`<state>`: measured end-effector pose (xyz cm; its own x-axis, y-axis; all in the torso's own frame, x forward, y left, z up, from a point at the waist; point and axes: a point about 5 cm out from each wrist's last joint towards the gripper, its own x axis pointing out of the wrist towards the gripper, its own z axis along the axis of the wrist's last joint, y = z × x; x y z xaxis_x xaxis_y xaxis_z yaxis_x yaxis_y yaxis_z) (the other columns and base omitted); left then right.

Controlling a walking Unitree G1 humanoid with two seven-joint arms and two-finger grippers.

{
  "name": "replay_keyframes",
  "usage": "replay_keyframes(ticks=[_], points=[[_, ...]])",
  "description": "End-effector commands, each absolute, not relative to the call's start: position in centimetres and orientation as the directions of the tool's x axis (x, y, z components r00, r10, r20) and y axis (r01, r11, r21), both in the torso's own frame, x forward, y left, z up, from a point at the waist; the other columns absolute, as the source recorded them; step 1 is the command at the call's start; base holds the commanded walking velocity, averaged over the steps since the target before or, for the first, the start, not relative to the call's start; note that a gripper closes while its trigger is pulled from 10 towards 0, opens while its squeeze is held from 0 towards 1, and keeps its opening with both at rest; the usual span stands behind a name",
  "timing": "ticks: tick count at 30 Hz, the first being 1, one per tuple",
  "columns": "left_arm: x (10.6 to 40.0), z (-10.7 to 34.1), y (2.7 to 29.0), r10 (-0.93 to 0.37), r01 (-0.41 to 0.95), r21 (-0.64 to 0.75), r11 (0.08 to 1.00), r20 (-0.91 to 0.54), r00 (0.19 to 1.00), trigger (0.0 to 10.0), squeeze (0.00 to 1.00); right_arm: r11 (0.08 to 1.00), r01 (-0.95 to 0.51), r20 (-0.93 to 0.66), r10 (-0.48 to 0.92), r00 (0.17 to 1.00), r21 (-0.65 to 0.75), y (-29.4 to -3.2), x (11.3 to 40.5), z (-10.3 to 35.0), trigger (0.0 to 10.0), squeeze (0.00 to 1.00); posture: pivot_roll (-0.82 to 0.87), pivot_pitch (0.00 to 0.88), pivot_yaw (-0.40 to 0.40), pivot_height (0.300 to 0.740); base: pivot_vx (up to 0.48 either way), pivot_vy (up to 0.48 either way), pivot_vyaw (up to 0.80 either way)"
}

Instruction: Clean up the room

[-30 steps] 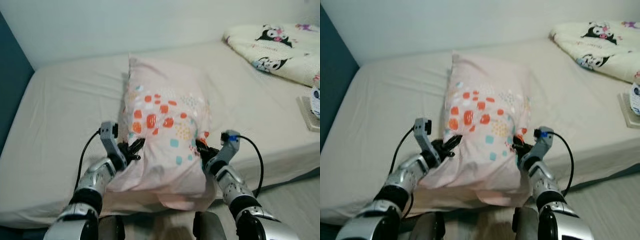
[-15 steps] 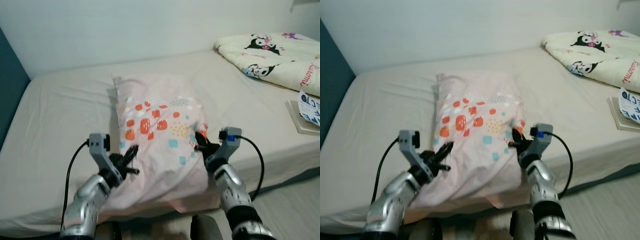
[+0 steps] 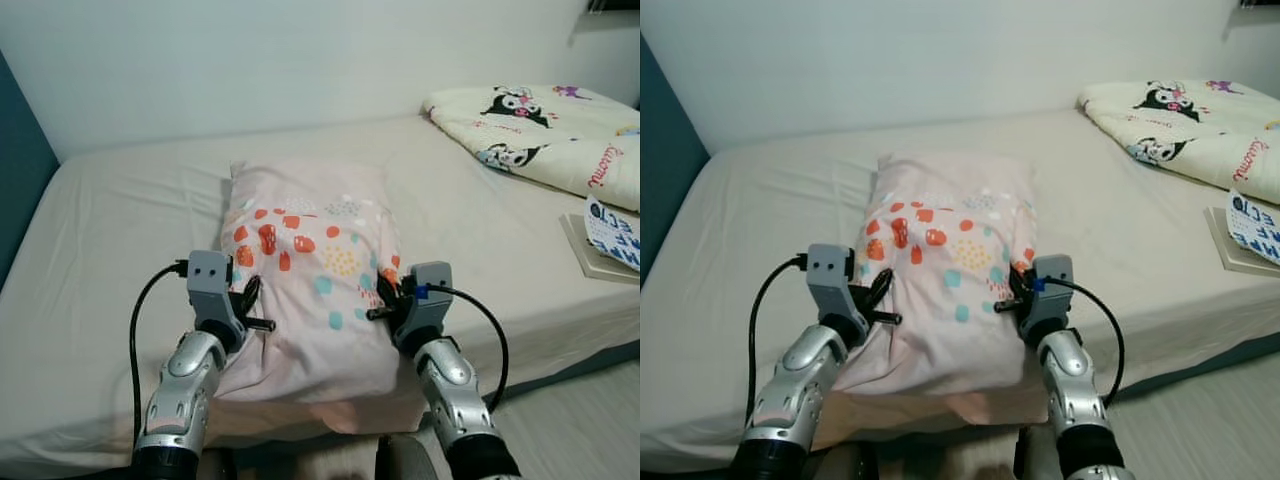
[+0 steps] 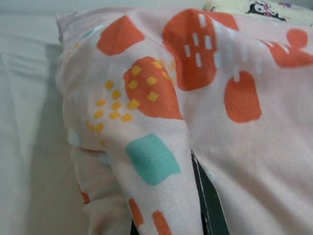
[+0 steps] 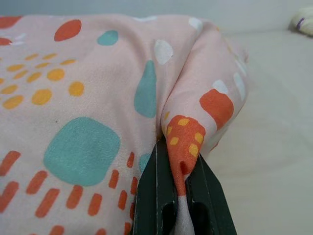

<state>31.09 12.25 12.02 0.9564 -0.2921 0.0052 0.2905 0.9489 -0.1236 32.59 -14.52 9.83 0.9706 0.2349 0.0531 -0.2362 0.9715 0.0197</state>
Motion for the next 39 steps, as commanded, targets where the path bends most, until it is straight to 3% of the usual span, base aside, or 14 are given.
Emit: replay_keyframes(ticks=[1,24,39], points=[[31.3,13.3,11.1,-0.326,0.331,-0.112,0.937,0.062,0.943,10.0,0.0,0.967,-0.254,0.079,0.254,0.964,-0.008,-13.9,32.6,10.5,10.0,0.0,0.0,0.0,-0.037,0.622,0.0,0.0,0.0],[32.2,13.6,11.8,-0.251,0.26,-0.101,0.96,0.09,0.964,10.0,0.0,0.982,-0.189,0.07,0.191,0.979,-0.026,-14.3,32.4,10.5,10.0,0.0,0.04,0.0,-0.044,0.727,0.0,0.0,0.0],[32.2,13.5,12.5,-0.218,0.227,-0.104,0.968,0.09,0.972,10.0,0.0,0.982,-0.189,0.051,0.19,0.98,-0.029,-14.1,32.5,10.5,10.0,0.0,0.02,0.0,-0.048,0.74,0.0,0.0,0.0]])
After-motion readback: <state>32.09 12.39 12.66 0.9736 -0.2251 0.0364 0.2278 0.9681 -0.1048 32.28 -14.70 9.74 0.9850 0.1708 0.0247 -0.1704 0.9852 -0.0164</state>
